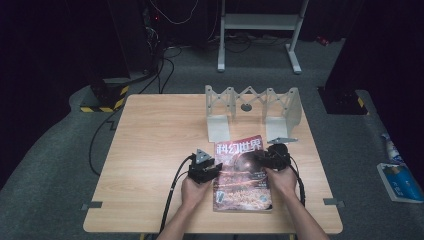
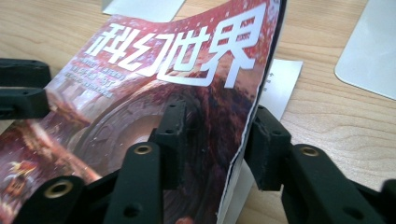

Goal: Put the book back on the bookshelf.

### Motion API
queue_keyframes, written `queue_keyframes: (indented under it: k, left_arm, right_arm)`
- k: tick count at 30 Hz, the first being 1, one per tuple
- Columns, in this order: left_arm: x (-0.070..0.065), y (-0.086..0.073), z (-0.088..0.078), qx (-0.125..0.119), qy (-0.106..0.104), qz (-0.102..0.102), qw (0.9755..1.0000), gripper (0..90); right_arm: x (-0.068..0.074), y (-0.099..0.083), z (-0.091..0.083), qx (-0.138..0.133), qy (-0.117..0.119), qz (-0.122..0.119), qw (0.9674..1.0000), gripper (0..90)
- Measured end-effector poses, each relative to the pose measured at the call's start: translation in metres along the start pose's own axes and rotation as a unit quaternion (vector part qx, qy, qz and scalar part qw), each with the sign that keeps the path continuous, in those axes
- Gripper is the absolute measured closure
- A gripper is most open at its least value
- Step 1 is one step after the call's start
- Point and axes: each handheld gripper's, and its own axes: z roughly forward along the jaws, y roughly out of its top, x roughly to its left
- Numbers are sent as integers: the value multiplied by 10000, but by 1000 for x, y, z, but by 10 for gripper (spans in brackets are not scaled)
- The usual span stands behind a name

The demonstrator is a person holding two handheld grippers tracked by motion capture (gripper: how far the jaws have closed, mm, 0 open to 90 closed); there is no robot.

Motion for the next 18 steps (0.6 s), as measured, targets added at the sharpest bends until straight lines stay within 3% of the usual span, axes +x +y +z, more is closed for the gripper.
queue_keyframes:
  k: [8,15,18]
  left_arm:
    - [0,0,1,-16,26,-23,10000,584]
    - [1,0,1,-4,27,-16,10000,584]
    - [1,0,1,-10,18,-24,10000,584]
  right_arm:
    - [1,-5,-10,43,278,-144,9995,658]
    - [1,-4,-11,-90,466,-28,9989,667]
    - [1,-3,-10,-5,492,-50,9988,655]
